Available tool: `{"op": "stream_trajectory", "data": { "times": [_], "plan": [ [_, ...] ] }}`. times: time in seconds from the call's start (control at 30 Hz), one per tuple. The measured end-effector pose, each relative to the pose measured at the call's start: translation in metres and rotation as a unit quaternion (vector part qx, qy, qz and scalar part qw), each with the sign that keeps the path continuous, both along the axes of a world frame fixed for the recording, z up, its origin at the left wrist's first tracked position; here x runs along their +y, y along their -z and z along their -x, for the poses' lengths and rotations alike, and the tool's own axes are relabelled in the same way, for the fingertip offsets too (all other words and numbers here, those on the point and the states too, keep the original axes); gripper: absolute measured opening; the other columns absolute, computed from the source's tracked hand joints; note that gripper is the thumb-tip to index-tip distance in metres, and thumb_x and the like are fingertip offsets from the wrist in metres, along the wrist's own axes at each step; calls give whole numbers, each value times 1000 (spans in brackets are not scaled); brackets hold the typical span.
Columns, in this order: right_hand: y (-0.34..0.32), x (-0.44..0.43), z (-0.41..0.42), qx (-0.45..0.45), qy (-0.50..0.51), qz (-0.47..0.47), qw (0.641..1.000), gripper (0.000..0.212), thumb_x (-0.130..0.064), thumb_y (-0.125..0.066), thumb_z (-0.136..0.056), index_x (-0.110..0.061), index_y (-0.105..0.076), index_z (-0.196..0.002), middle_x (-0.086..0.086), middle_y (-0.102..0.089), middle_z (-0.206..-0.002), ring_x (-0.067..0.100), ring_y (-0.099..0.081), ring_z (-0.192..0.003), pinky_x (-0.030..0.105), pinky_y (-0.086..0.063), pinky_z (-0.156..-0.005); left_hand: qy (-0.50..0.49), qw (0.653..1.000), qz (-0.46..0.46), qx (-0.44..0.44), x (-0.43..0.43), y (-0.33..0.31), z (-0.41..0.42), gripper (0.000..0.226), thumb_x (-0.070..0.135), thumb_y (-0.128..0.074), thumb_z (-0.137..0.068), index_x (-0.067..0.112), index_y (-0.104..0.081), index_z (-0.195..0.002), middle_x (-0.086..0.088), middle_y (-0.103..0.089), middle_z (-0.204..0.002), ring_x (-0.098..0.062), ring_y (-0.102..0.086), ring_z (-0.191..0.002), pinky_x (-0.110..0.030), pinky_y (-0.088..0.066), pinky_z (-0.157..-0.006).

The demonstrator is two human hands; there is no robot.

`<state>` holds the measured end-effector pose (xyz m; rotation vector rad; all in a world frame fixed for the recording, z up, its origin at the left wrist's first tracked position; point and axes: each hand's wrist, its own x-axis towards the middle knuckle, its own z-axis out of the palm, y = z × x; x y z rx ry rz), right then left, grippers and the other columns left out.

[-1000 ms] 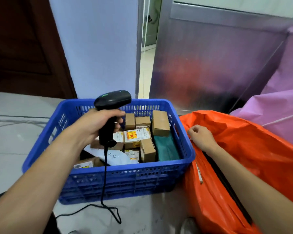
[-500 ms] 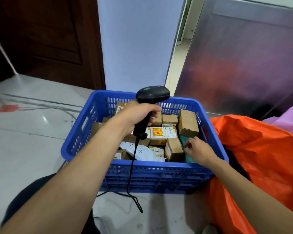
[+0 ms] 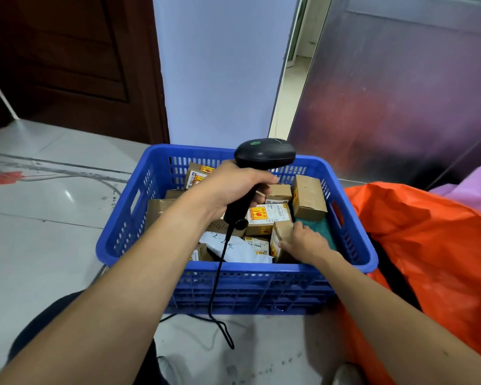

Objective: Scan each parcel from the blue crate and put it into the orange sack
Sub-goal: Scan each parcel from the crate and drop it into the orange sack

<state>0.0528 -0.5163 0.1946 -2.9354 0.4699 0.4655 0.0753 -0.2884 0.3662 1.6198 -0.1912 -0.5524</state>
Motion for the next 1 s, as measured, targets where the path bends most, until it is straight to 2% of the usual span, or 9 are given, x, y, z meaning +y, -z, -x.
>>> {"op": "stream_trajectory", "data": {
  "times": [0.13, 0.3, 0.4, 0.5, 0.63, 0.73, 0.8, 0.87, 1.0],
  "plan": [
    [-1, 2, 2, -17, 23, -14, 1000, 51, -42, -53, -100, -7, -39, -135, 20, -51, -137, 40, -58, -119, 44, -46, -91, -2, 1000, -8, -8, 0, 1, 0, 15, 17, -78, -91, 12, -75, -104, -2, -76, -76, -13, -69, -68, -35, -61, -82],
    [-10, -7, 10, -66, 49, -46, 996, 53, -44, -55, -99, -9, -39, -136, 17, -50, -135, 43, -57, -118, 46, -46, -90, 0, 1000, -10, -5, 0, 1, -1, 13, 15, -77, -92, 12, -75, -104, -2, -76, -74, -11, -68, -66, -29, -60, -74],
    [-22, -18, 16, -112, 63, -76, 989, 60, -49, -53, -99, -11, -39, -143, 14, -51, -137, 39, -58, -116, 47, -48, -93, -1, 1000, -15, -9, -3, 3, -1, 12, 16, -77, -92, 11, -75, -103, -2, -76, -74, -12, -68, -66, -30, -60, -74],
    [-40, -29, 20, -160, 79, -108, 978, 57, -50, -55, -99, -12, -45, -140, 10, -55, -135, 31, -60, -113, 46, -50, -93, 2, 1000, -17, -8, -5, 7, -3, 17, 18, -77, -93, 11, -75, -108, -3, -75, -77, -14, -68, -69, -32, -59, -75],
    [-74, -48, 29, -223, 95, -183, 953, 40, -36, -57, -102, -6, -55, -128, 6, -64, -117, 29, -63, -110, 41, -49, -93, -18, 1000, 8, 0, -12, 10, -4, 19, 24, -75, -96, 10, -74, -109, -6, -72, -80, -14, -66, -68, -30, -57, -71],
    [-99, -64, 38, -257, 137, -257, 922, 34, -36, -59, -98, -12, -59, -122, 8, -73, -106, 25, -73, -89, 48, -56, -92, -46, 999, 23, 5, -21, 12, -4, 18, 24, -75, -96, 9, -74, -105, -7, -72, -78, -13, -66, -63, -27, -58, -64],
    [-115, -70, 44, -272, 145, -293, 905, 29, -30, -61, -98, -12, -63, -121, 11, -74, -102, 25, -75, -81, 50, -59, -87, -72, 997, 31, 9, -26, 14, -4, 16, 24, -76, -95, 9, -74, -100, -7, -71, -76, -13, -66, -60, -26, -58, -60],
    [-135, -75, 53, -289, 135, -307, 897, 24, -24, -60, -99, -11, -66, -118, 12, -76, -97, 28, -75, -80, 45, -61, -79, -79, 996, 38, 12, -33, 15, -2, 16, 24, -77, -95, 9, -73, -99, -7, -71, -76, -14, -67, -61, -27, -57, -60],
    [-175, -82, 80, -335, 127, -354, 864, 13, -19, -62, -97, -14, -67, -108, 6, -75, -87, 20, -72, -67, 32, -57, -64, -54, 994, 83, 42, -44, 14, 9, 17, 20, -74, -96, 7, -72, -108, -8, -70, -82, -17, -65, -68, -32, -56, -70]
  ]
}}
